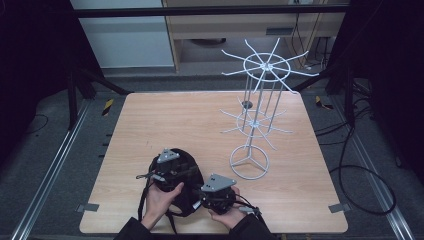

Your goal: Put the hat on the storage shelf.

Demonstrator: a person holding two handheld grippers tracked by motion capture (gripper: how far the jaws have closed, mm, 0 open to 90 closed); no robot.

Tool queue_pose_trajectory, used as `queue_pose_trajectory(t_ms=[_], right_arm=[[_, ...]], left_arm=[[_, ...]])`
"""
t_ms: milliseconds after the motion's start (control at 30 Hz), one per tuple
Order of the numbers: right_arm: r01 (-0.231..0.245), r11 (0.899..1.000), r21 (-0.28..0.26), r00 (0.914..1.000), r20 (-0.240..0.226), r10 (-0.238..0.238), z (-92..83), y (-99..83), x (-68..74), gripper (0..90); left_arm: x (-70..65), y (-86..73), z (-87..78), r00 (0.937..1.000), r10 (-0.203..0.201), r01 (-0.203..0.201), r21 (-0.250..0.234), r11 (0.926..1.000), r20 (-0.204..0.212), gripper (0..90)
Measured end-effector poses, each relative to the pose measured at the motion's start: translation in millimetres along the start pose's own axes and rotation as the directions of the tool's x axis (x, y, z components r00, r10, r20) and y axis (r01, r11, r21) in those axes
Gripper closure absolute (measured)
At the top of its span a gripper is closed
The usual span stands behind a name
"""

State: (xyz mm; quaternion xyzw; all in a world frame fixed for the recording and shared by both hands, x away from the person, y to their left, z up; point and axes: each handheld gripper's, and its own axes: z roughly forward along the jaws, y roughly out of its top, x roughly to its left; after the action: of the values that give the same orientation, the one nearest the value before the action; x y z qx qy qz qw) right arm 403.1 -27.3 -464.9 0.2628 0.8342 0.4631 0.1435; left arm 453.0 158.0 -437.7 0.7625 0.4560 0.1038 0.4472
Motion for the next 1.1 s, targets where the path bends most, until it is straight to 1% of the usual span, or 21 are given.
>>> queue_pose_trajectory(t_ms=[33, 133, 233, 267, 300, 333, 367, 400, 433, 467, 500, 533, 600, 633, 700, 733, 800, 867, 967, 1033, 1100], right_arm=[[0.000, 1.000, 0.000, 1.0000, 0.000, 0.000, 0.0, 0.0, 0.0, 75.7], [-0.009, 1.000, 0.001, 0.9998, -0.018, 0.009, -0.3, 0.5, 0.2, 71.7], [-0.035, 0.999, -0.014, 0.9978, -0.056, 0.035, -2.4, 1.6, -1.1, 65.8], [-0.049, 0.999, -0.024, 0.9965, -0.069, 0.047, -3.9, 2.2, -2.0, 63.7], [-0.057, 0.998, -0.033, 0.9953, -0.080, 0.054, -6.2, 3.1, -3.0, 61.7], [-0.059, 0.997, -0.058, 0.9951, -0.084, 0.054, -13.7, 5.2, -4.1, 58.9], [-0.059, 0.997, -0.058, 0.9951, -0.084, 0.054, -13.7, 5.2, -4.1, 58.9], [-0.068, 0.994, -0.087, 0.9940, -0.091, 0.060, -23.1, 7.7, -5.9, 57.4], [-0.068, 0.994, -0.087, 0.9940, -0.091, 0.060, -23.1, 7.7, -5.9, 57.4], [-0.081, 0.990, -0.115, 0.9925, -0.101, 0.069, -30.5, 10.1, -8.5, 57.7], [-0.081, 0.990, -0.115, 0.9925, -0.101, 0.069, -30.5, 10.1, -8.5, 57.7], [-0.089, 0.985, -0.150, 0.9926, -0.095, 0.075, -39.1, 12.7, -12.3, 57.3], [-0.094, 0.983, -0.160, 0.9928, -0.089, 0.080, -42.1, 13.5, -14.3, 57.1], [-0.094, 0.982, -0.165, 0.9937, -0.076, 0.083, -44.5, 14.0, -16.3, 56.7], [-0.093, 0.982, -0.164, 0.9952, -0.045, 0.087, -45.8, 12.6, -21.0, 55.8], [-0.097, 0.984, -0.149, 0.9952, -0.029, 0.094, -43.3, 9.8, -24.1, 55.0], [-0.100, 0.985, -0.142, 0.9950, -0.025, 0.097, -41.6, 8.4, -25.2, 54.3], [-0.101, 0.989, -0.107, 0.9949, -0.006, 0.101, -32.2, 2.9, -27.2, 52.1], [-0.099, 0.990, -0.098, 0.9950, -0.005, 0.099, -28.7, 1.4, -27.0, 51.1], [-0.099, 0.990, -0.096, 0.9951, -0.012, 0.098, -25.5, 0.8, -26.4, 49.8], [-0.101, 0.989, -0.104, 0.9947, -0.026, 0.099, -24.1, 1.0, -25.2, 50.6]], left_arm=[[-0.6, -0.5, -0.2, 1.0000, -0.003, 0.003, 0.000, 1.0000, 0.003, 67.1], [-1.6, -1.0, -2.2, 0.9998, -0.015, 0.015, -0.002, 0.9999, 0.014, 73.5], [-0.9, 0.2, -6.6, 0.9992, -0.025, 0.025, -0.014, 0.9996, 0.031, 76.7], [-0.6, 1.2, -8.9, 0.9990, -0.027, 0.027, -0.019, 0.9994, 0.035, 77.1], [-0.7, 2.3, -11.6, 0.9993, -0.021, 0.022, -0.028, 0.9994, 0.030, 77.8], [-1.2, 4.1, -16.5, 0.9995, -0.012, 0.013, -0.046, 0.9989, 0.028, 78.5], [-1.2, 4.1, -16.5, 0.9995, -0.012, 0.013, -0.046, 0.9989, 0.028, 78.8], [-1.5, 5.2, -20.0, 0.9994, -0.012, 0.014, -0.058, 0.9982, 0.033, 79.1], [-2.0, 5.8, -22.0, 0.9993, -0.010, 0.013, -0.067, 0.9977, 0.036, 79.1], [-3.2, 6.9, -24.5, 0.9992, -0.009, 0.012, -0.079, 0.9968, 0.040, 80.0], [-4.4, 8.1, -27.4, 0.9990, -0.004, 0.008, -0.088, 0.9961, 0.045, 80.0], [-5.7, 9.8, -30.8, 0.9987, 0.001, 0.004, -0.098, 0.9951, 0.051, 81.0], [-7.3, 12.0, -36.3, 0.9987, 0.014, -0.008, -0.117, 0.9932, 0.049, 81.4], [-7.8, 13.0, -38.8, 0.9985, 0.018, -0.011, -0.124, 0.9923, 0.052, 81.7], [-8.1, 14.2, -43.0, 0.9982, 0.024, -0.016, -0.139, 0.9901, 0.055, 82.1], [-8.3, 14.9, -46.0, 0.9978, 0.030, -0.021, -0.150, 0.9884, 0.060, 82.2], [-9.5, 16.2, -51.1, 0.9966, 0.038, -0.025, -0.167, 0.9857, 0.073, 82.3], [-11.8, 18.0, -57.1, 0.9948, 0.055, -0.038, -0.187, 0.9817, 0.085, 82.3], [-16.7, 19.6, -63.2, 0.9922, 0.077, -0.055, -0.211, 0.9759, 0.098, 82.3], [-20.6, 20.8, -66.1, 0.9899, 0.094, -0.069, -0.218, 0.9736, 0.107, 82.4], [-24.2, 20.8, -67.0, 0.9879, 0.107, -0.079, -0.224, 0.9713, 0.113, 82.5]])
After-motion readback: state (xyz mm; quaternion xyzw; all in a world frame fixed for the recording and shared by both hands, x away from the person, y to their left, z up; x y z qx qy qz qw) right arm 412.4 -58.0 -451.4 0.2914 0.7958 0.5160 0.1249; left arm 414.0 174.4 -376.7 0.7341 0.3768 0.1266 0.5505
